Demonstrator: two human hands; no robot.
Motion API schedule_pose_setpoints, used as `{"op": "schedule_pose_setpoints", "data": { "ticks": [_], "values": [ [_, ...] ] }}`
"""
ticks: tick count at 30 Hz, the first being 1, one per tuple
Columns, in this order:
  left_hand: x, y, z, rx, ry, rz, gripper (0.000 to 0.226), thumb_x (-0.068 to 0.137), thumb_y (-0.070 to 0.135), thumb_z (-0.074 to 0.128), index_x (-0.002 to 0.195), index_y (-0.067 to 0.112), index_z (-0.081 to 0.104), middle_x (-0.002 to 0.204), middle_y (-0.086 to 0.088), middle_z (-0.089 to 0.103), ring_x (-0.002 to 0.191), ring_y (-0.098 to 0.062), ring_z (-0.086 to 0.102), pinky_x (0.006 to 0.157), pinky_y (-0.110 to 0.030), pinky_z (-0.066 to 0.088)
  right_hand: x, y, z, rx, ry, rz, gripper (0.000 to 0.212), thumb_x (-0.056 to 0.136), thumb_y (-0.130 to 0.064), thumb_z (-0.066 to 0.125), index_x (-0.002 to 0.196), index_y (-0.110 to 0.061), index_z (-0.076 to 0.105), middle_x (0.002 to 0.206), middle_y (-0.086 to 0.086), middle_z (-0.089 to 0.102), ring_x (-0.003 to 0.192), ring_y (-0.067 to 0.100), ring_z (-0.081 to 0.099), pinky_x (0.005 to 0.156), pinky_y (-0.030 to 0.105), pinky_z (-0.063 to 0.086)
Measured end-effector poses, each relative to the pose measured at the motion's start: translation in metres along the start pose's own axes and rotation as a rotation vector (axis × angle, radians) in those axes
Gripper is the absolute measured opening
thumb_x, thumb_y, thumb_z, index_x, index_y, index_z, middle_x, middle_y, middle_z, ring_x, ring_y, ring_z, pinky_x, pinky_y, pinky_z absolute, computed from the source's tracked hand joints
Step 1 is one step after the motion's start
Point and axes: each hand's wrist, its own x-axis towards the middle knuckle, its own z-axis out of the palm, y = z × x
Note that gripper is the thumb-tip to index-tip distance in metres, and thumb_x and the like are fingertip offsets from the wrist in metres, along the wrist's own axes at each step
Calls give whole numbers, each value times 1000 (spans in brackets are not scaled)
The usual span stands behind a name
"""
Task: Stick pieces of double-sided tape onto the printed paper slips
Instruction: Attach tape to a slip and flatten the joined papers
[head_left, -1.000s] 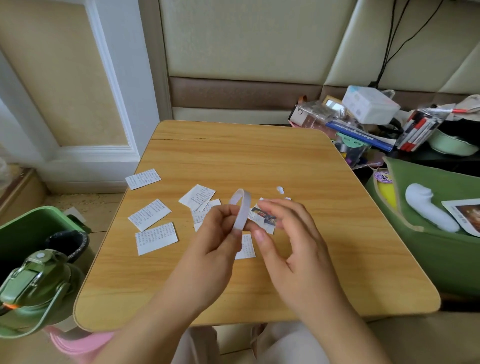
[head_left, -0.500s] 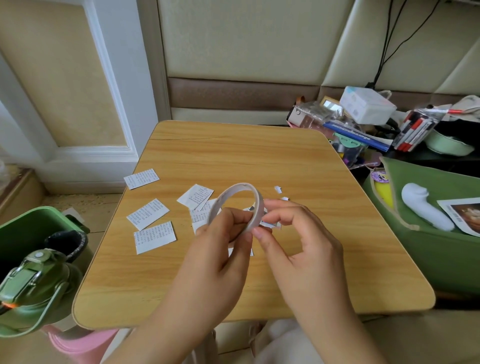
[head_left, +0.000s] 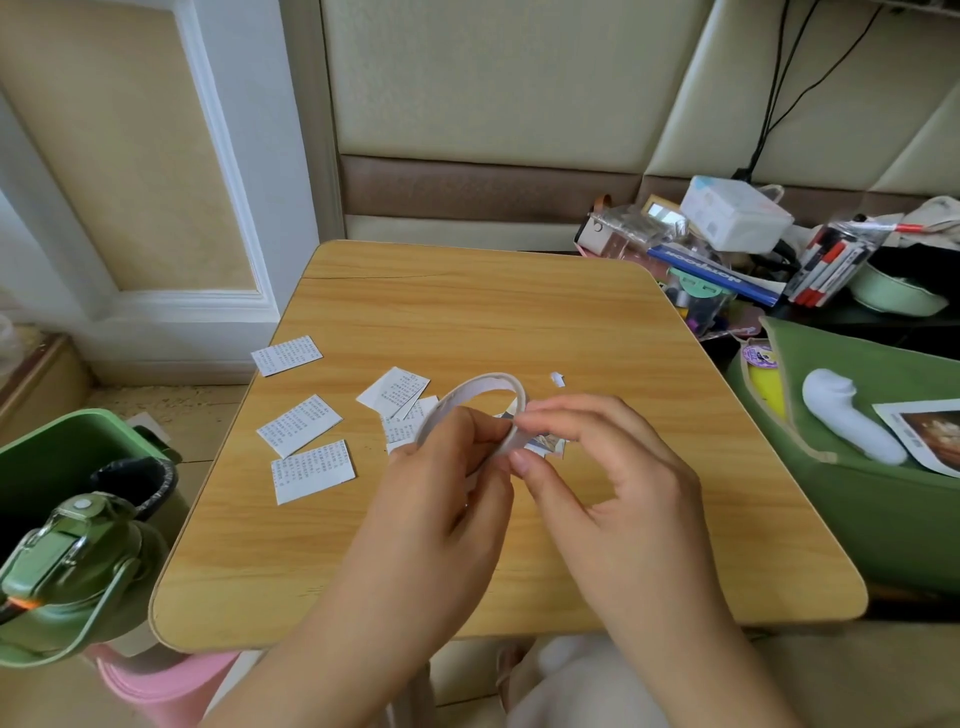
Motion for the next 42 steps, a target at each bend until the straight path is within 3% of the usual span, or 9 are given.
{"op": "schedule_pose_setpoints", "data": {
  "ticks": [4, 8, 12, 18, 29, 32, 35, 37, 42],
  "values": [
    [0, 3, -1, 41, -4, 11, 10, 93, 18, 50, 88, 16, 59, 81, 20, 68, 62, -7, 60, 55, -17, 42, 3, 0, -3, 12, -2, -15, 1, 81, -17, 70, 80, -17, 70, 92, -11, 65, 94, 4, 62, 84, 17, 47],
    [0, 5, -2, 51, 5, -38, 10, 89, 26, 50, 83, 21, 57, 75, 26, 67, 68, 5, 61, 71, -20, 38, 6, -1, -4, -48, -55, -68, 10, 83, -24, 60, 79, -19, 67, 91, -16, 54, 95, 2, 54, 90, 31, 46],
    [2, 9, -7, -52, -2, -102, 16, 88, 7, 55, 74, 15, 58, 59, 6, 67, 51, -1, 57, 50, -7, 35, 5, -2, -3, -92, -77, -146, 10, 84, -20, 57, 79, -17, 65, 91, -10, 55, 94, 7, 49, 88, 50, 46],
    [2, 8, -10, -239, -33, -234, 20, 85, 3, 51, 68, 11, 57, 49, 0, 56, 40, -7, 34, 41, -12, 27, 0, 0, -2, -104, -109, -220, 6, 84, -15, 56, 81, -17, 61, 93, -9, 56, 90, 13, 47, 82, 39, 41],
    [8, 1, -14, -422, -167, -314, 12, 75, 20, 50, 70, 16, 61, 50, 5, 44, 50, -10, 32, 49, -16, 29, 2, 5, -3, -33, -195, -220, 4, 92, -21, 49, 89, -24, 50, 105, -16, 52, 107, 8, 42, 93, 35, 34],
    [11, -5, -14, -487, -148, -370, 14, 76, 21, 51, 73, 13, 61, 52, 5, 44, 53, -11, 32, 58, -27, 27, -1, 3, -12, 162, -272, -106, 11, 96, -33, 46, 88, -28, 52, 111, -19, 53, 116, 12, 44, 98, 25, 33],
    [14, -13, -17, -500, -26, -419, 21, 74, 25, 51, 92, 21, 62, 54, 4, 49, 53, -12, 36, 62, -33, 23, -2, 0, -20, 508, -328, 191, 11, 88, -42, 56, 85, -32, 59, 113, -17, 57, 119, 11, 49, 97, 17, 34],
    [14, -12, -17, -544, -10, -414, 33, 75, 25, 52, 106, 31, 58, 59, 3, 51, 58, -11, 40, 66, -31, 27, -2, 1, -20, 768, -294, 380, 21, 77, -50, 69, 87, -31, 68, 114, -16, 61, 119, 4, 52, 95, 17, 37],
    [8, -2, -9, -595, -83, -373, 31, 68, 19, 58, 94, 30, 71, 74, 1, 45, 66, -10, 39, 70, -31, 28, -3, 0, -10, 1155, -239, 653, 40, 61, -48, 81, 92, -24, 77, 117, -12, 65, 104, 2, 57, 86, 31, 31]
  ]
}}
